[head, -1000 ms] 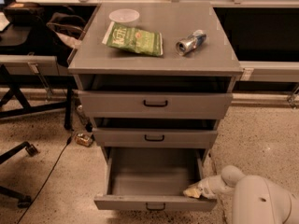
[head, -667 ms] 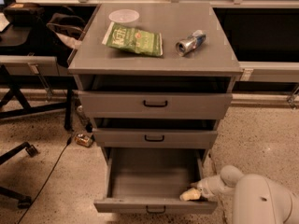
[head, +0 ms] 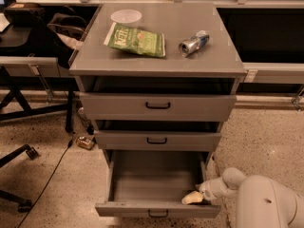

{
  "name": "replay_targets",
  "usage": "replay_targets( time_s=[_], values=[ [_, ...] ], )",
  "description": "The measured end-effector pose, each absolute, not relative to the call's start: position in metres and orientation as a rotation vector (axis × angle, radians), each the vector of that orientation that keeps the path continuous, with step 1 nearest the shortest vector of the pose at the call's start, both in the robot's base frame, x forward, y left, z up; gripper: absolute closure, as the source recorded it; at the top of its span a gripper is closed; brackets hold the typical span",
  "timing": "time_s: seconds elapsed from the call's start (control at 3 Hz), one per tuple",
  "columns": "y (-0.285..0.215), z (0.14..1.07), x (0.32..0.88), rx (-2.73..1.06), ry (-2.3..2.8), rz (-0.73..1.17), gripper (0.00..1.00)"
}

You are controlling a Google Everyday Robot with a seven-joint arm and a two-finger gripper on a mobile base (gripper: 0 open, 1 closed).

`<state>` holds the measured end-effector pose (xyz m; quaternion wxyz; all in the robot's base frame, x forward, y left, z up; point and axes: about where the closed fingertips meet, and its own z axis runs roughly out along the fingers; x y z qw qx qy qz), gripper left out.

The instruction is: Open bottom drawer

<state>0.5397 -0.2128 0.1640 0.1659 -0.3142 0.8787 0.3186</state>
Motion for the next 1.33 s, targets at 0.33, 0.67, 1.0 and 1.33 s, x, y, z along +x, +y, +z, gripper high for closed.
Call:
replay_targets(
  time_s=[0.33,0.67,1.0,1.33],
  values=[
    [-0.213,0.168,0.537,-0.904,2.499,0.925,0.0],
    [-0.242,0.212,0.53,-0.941,2.459,0.957,0.0],
    [-0.231,0.226,0.51,-0.99,2.44,1.084,0.0],
    [-0.231,0.226,0.51,-0.99,2.44,1.084,0.0]
  ],
)
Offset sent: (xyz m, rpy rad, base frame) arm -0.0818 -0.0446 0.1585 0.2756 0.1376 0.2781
